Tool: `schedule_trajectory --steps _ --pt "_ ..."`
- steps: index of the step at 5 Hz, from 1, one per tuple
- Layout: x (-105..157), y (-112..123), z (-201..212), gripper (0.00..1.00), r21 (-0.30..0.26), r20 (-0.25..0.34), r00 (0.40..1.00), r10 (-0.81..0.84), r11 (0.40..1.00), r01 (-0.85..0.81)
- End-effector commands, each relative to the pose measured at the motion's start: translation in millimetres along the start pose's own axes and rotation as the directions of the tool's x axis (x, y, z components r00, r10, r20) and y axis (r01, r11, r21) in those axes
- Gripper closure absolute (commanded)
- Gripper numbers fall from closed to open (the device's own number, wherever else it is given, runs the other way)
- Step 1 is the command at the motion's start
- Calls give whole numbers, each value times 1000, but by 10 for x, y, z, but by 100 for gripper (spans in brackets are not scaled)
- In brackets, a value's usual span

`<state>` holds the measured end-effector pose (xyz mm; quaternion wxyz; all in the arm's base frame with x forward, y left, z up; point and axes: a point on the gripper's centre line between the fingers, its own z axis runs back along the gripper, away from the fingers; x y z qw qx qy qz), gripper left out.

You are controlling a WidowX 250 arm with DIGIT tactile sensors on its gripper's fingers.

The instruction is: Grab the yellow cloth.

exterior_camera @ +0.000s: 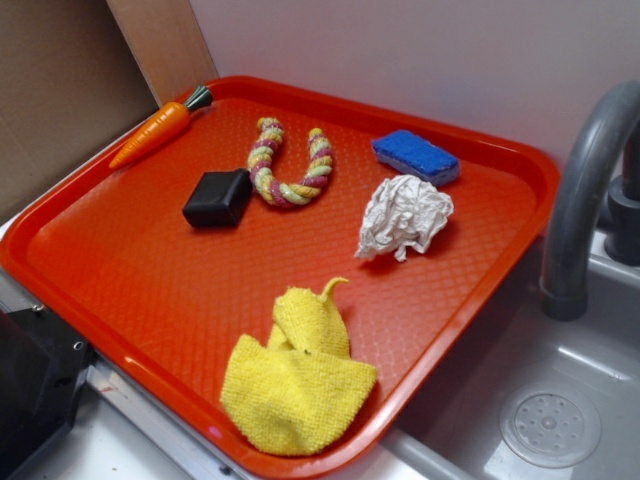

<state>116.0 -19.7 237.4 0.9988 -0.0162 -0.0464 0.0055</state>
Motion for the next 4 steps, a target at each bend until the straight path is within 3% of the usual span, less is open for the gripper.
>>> schedule_trajectory --steps 1,2,3,4 --pt "0 0 0 0 0 0 1000 0 1000 0" --pt "210 -487 -509 0 -131 -38 997 68 989 -72" --pt "279 -1028 -654 0 -169 -32 995 -91 982 84" --pt "168 -1523 -839 0 -187 59 993 -101 976 110"
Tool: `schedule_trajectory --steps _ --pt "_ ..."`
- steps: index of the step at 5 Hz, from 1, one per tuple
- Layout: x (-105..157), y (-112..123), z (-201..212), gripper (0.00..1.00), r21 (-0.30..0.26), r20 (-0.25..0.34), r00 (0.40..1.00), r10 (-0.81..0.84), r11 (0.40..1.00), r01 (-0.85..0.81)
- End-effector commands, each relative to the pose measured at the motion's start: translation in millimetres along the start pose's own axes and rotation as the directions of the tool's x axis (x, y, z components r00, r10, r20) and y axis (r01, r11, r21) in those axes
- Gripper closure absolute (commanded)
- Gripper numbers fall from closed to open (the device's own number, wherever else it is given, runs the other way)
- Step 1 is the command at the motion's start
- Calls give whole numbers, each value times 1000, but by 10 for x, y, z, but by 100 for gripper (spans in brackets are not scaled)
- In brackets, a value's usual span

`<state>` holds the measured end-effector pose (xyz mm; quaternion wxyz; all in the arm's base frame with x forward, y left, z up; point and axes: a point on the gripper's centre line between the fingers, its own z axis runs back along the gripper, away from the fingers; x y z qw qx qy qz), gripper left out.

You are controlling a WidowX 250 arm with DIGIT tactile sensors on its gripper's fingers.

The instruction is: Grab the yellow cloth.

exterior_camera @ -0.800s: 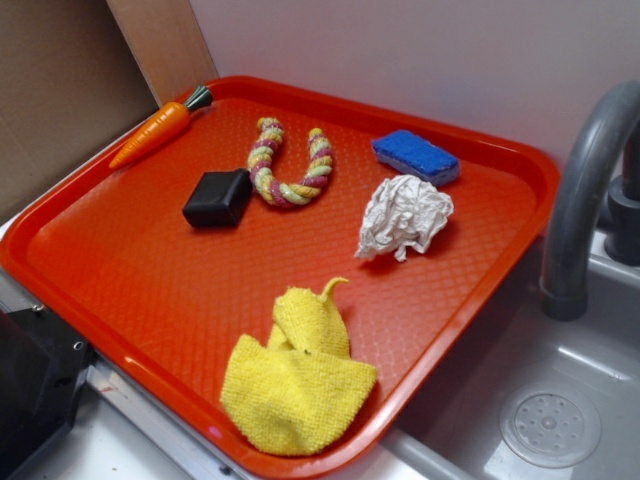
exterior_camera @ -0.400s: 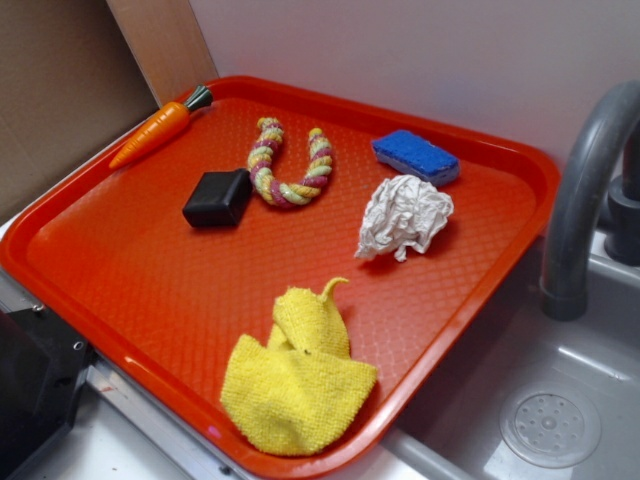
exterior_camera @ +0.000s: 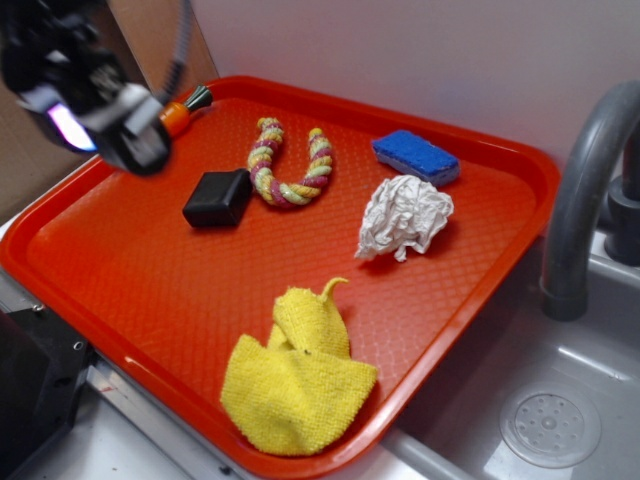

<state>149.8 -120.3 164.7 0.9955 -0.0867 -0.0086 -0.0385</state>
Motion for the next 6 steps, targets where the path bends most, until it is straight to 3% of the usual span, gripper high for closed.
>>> schedule_trajectory --steps 1,2,3,4,5,6 --pt "-152 -928 -725 0 -17 146 974 -172 984 176" --pt "-137 -902 -1000 0 -14 173 945 -277 959 284" --pt "-74 -795 -1043 0 40 184 858 -479 876 481" --pt "-32 -525 -940 11 99 157 821 -550 835 540" --pt "-32 -525 -940 0 99 157 821 -550 835 540" --pt "-32 -525 -940 0 99 157 821 -550 835 540"
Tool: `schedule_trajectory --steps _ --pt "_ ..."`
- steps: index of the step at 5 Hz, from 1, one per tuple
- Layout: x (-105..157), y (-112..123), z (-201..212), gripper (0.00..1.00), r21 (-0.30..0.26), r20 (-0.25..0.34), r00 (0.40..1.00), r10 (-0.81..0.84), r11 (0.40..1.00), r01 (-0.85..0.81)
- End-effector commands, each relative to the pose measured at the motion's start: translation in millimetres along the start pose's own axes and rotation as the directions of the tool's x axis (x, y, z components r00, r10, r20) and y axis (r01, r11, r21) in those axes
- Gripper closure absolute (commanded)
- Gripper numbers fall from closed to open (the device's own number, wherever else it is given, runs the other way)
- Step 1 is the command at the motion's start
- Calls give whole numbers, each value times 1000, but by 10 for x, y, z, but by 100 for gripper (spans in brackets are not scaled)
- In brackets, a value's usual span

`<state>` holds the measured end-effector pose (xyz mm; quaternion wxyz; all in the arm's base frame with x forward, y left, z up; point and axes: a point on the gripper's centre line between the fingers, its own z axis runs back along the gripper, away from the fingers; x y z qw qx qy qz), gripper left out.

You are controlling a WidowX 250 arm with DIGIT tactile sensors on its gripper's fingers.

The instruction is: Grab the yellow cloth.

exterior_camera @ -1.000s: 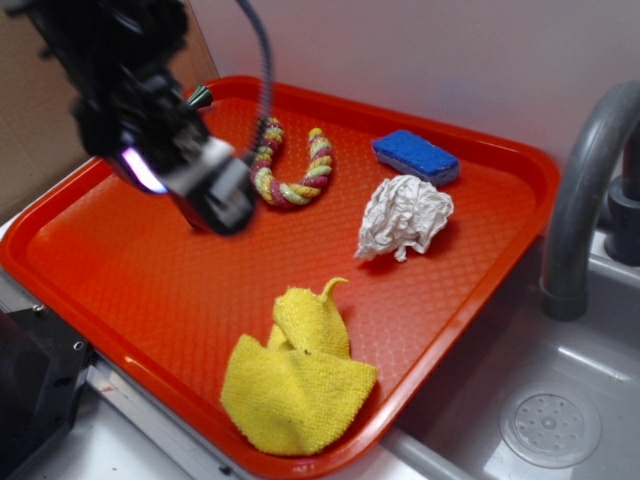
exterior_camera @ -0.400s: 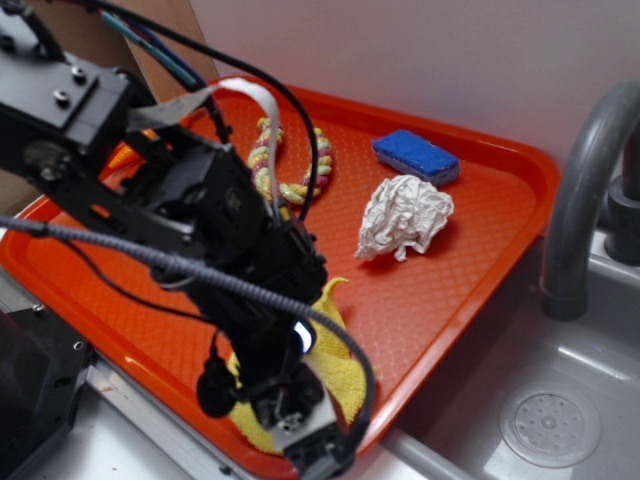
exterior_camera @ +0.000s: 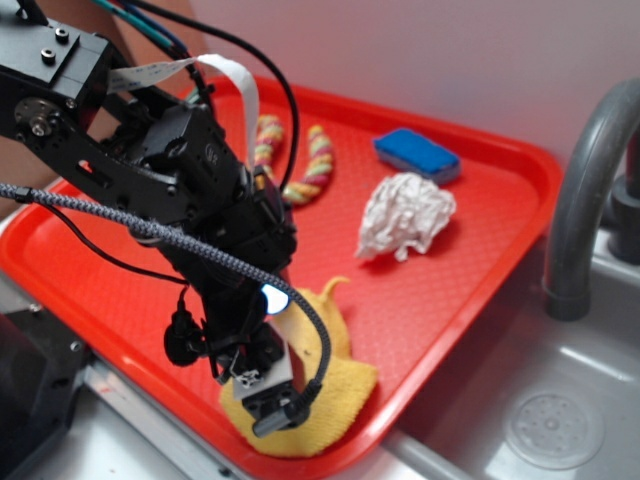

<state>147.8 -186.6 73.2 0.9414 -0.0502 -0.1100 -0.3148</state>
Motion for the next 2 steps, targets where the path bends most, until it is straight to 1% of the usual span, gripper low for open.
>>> schedule_trajectory --steps 1,2 --pt "-7 -38 82 0 -7 31 1000 3 1000 -3" --pt "-134 65 -399 0 39 -69 997 42 998 -40"
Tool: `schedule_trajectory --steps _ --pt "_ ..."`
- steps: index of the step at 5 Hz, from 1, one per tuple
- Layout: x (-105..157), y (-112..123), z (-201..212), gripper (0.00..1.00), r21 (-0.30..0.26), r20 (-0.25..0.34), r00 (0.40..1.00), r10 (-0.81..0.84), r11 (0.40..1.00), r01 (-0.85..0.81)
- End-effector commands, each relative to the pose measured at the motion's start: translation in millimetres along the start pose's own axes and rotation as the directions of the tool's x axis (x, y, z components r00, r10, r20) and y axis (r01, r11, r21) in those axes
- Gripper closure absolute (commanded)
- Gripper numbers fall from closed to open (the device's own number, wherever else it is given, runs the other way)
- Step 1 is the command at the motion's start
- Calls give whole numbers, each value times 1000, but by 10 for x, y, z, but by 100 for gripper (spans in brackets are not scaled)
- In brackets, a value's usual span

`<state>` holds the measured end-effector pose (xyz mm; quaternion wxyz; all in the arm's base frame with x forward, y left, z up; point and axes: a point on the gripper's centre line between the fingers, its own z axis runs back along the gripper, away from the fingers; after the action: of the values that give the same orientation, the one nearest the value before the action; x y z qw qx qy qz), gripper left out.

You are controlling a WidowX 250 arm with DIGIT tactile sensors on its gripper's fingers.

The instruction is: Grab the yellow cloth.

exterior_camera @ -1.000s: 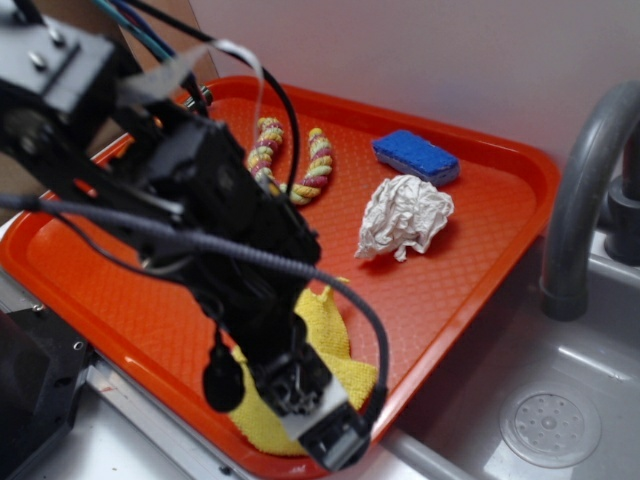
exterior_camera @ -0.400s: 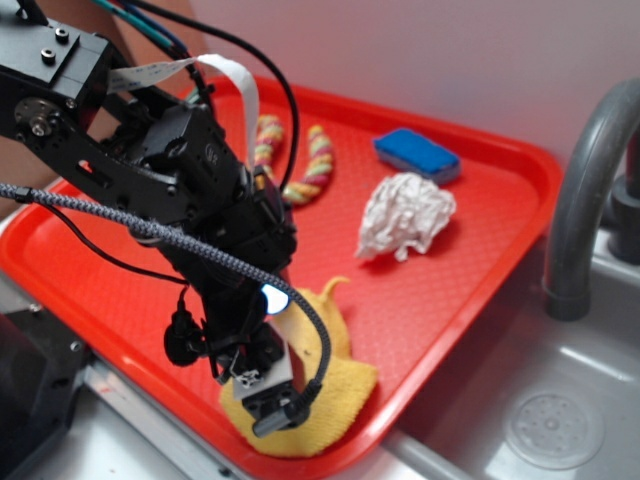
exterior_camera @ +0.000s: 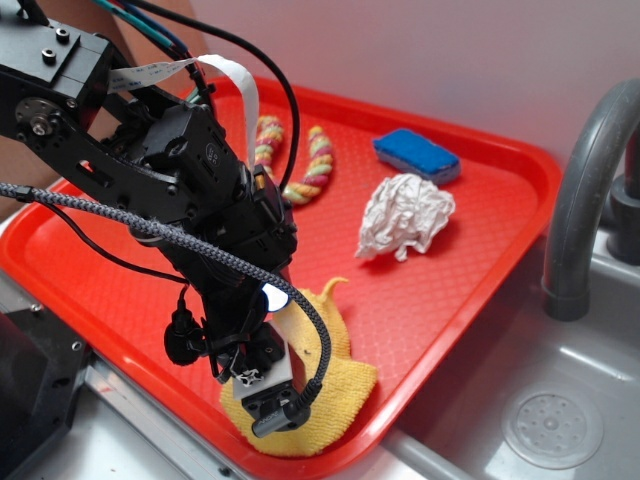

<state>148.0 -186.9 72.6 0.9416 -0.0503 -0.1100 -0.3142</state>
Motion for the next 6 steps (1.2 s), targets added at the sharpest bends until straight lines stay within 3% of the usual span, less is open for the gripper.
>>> schedule_trajectory --steps 1,5,6 --pt "-242 11 -612 100 60 -109 993 45 997 -39" --pt "-221 145 265 100 29 -1 993 121 992 -120" --pt "-210 173 204 100 46 -41 990 137 990 -135"
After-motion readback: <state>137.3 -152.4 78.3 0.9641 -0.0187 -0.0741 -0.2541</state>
